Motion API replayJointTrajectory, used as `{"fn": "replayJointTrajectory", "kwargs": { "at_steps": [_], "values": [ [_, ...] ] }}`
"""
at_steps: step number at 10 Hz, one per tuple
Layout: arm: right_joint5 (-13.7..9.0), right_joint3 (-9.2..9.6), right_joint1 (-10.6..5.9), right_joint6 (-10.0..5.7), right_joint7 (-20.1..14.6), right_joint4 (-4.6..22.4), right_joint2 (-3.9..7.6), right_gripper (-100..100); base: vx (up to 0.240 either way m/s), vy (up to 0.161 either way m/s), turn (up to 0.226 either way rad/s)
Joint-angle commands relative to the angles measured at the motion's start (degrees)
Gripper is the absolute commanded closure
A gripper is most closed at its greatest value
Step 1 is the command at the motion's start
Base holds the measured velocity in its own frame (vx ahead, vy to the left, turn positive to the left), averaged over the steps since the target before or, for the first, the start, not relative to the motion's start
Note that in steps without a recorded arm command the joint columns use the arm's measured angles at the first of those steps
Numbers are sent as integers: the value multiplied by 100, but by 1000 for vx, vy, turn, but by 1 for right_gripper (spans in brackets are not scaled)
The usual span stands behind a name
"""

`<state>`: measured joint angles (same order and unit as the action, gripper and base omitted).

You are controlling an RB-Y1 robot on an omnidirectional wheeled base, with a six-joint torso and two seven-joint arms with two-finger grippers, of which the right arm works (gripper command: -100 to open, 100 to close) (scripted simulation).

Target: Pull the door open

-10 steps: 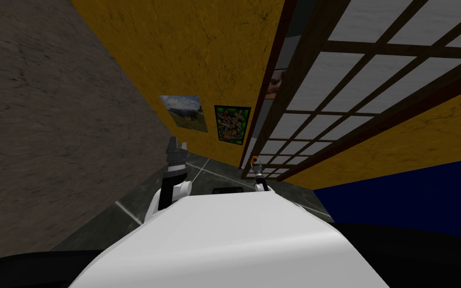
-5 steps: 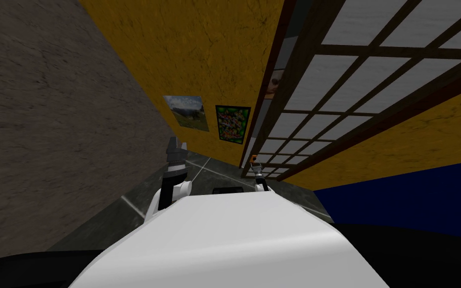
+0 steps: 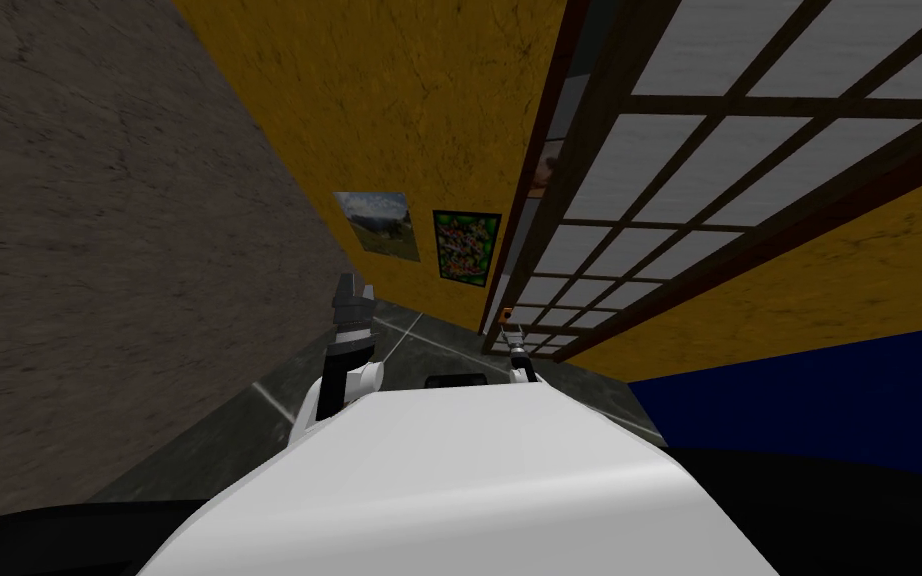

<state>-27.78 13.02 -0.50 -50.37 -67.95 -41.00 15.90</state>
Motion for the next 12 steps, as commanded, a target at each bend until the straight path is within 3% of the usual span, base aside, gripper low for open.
{"fn": "replayJointTrajectory", "kwargs": {
  "at_steps": [1, 9, 11, 12],
  "values": [
    [-103, 69, 31, 13, -286, -57, 15, -100, -56, -31, 41],
    [-509, 342, 136, 50, -1384, -253, 77, -100, -57, -23, 39],
    [-596, 401, 158, 58, -1591, -295, 91, -100, -55, -23, 30],
    [-565, 381, 148, 53, -1508, -277, 85, -100, -28, -11, 8]
  ]
}}
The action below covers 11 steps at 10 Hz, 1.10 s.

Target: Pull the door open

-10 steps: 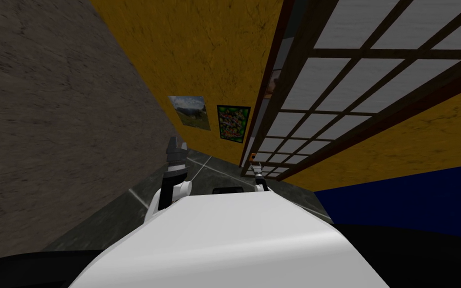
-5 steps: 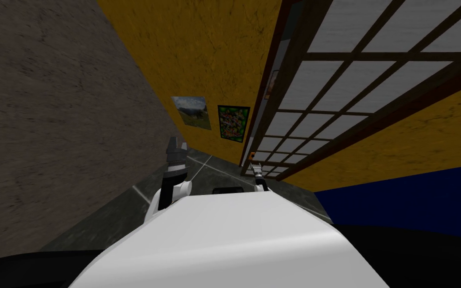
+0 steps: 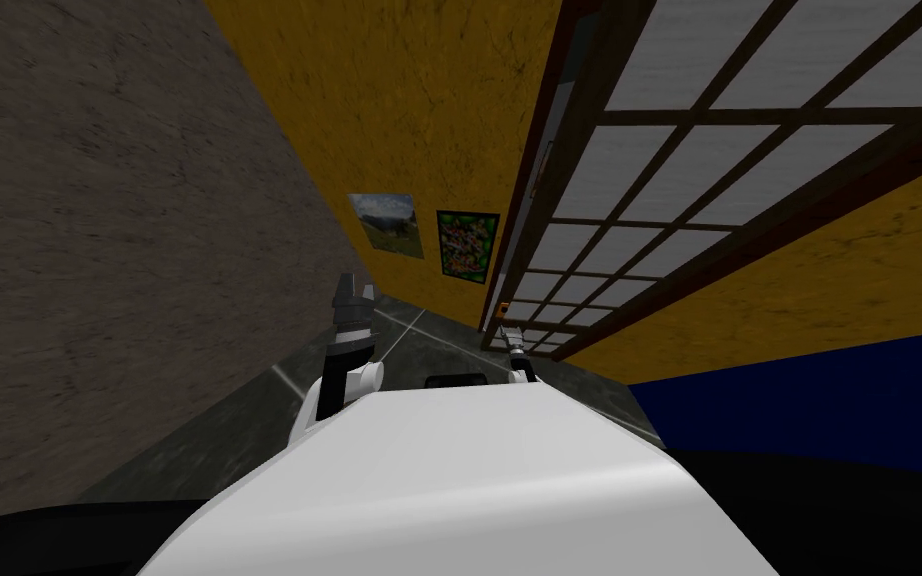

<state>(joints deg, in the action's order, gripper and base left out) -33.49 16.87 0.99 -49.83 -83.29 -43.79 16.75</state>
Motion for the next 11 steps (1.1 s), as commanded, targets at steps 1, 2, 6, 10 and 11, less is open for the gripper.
{"fn": "replayJointTrajectory", "kwargs": {
  "at_steps": [1, 2, 6, 10, 11],
  "values": [
    [-27, -40, 29, -50, -79, 54, 69, -100, 122, 33, 121],
    [-37, -55, 39, -68, -108, 73, 94, -100, 184, 30, 105],
    [-120, -175, 127, -220, -348, 236, 302, -100, 179, 11, 102],
    [-142, -207, 134, -272, -438, 325, 375, 100, 102, -13, 54],
    [-142, -207, 134, -272, -438, 325, 375, 100, -28, -5, -24]
  ]
}}
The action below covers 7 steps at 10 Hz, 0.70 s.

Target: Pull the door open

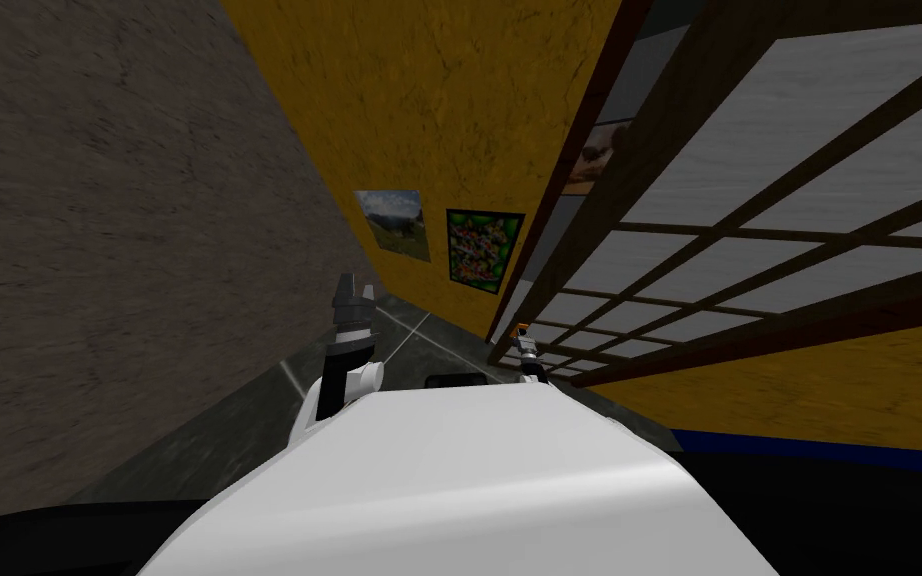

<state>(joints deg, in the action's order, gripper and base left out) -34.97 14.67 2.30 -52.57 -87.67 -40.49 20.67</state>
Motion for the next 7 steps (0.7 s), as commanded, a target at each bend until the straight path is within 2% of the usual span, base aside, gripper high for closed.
{"fn": "replayJointTrajectory", "kwargs": {
  "at_steps": [1, 4, 5, 7],
  "values": [
    [5, 14, 3, 2, 1, -5, -16, 100, -23, 1, 15],
    [5, 14, 3, 2, 1, -5, -16, 100, -6, 1, 0],
    [56, 130, 66, -59, -140, -16, 87, 100, -150, -26, 112],
    [119, 273, 132, -149, -307, -42, 200, 100, -226, -58, 115]
  ]
}}
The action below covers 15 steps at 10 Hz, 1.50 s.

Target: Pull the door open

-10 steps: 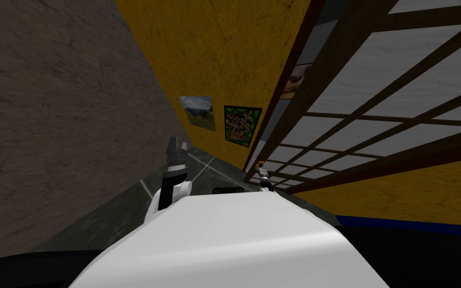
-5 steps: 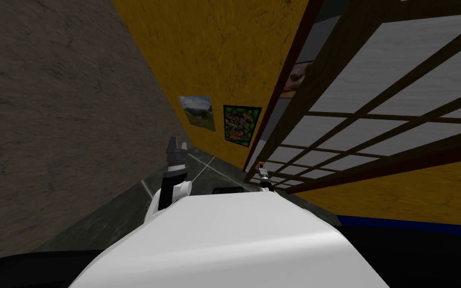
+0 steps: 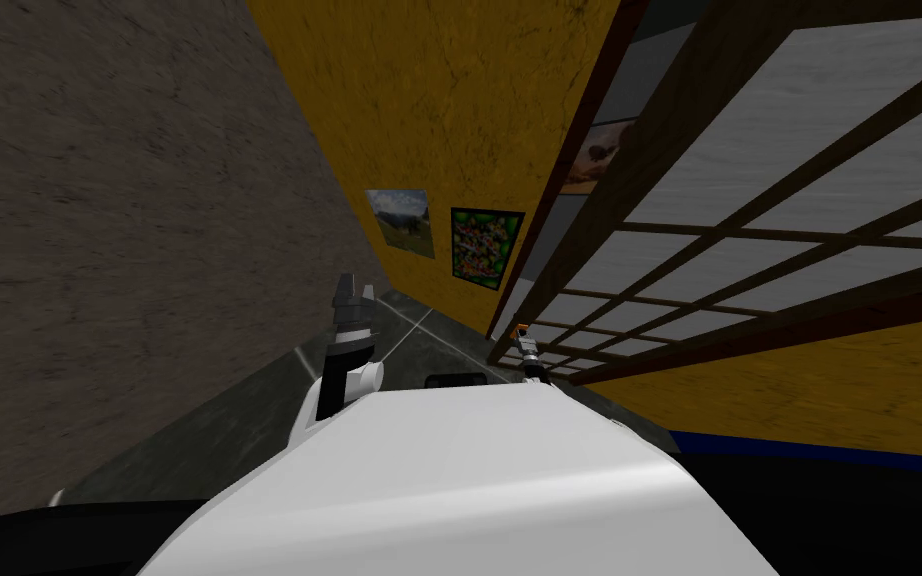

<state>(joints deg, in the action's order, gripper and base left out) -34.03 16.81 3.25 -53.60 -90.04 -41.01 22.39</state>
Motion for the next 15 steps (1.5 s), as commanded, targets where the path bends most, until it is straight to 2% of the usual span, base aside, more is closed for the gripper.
{"fn": "replayJointTrajectory", "kwargs": {
  "at_steps": [1, 5, 6, 7, 10, 11, 12, 13, 14, 15],
  "values": [
    [60, 138, 73, -96, -163, -5, 90, 100, -210, -16, 93],
    [205, 466, 224, -302, -547, -64, 348, 100, -219, -42, 104],
    [184, 421, 196, -253, -480, -40, 306, 100, -96, -6, 18],
    [242, 546, 280, -387, -615, -25, 395, 100, -165, -41, 135],
    [341, 758, 416, -663, -843, -12, 581, 100, -266, -58, 139],
    [341, 758, 416, -663, -843, -12, 581, 100, -155, -26, 39],
    [395, 872, 489, -812, -966, -4, 681, 100, -175, -41, 106],
    [415, 916, 518, -870, -1014, -2, 720, 100, -206, -77, 130],
    [394, 880, 525, -774, -951, -39, 686, 100, -89, -35, 36],
    [429, 952, 573, -912, -1037, 23, 730, 100, -149, -24, 192]
  ]
}}
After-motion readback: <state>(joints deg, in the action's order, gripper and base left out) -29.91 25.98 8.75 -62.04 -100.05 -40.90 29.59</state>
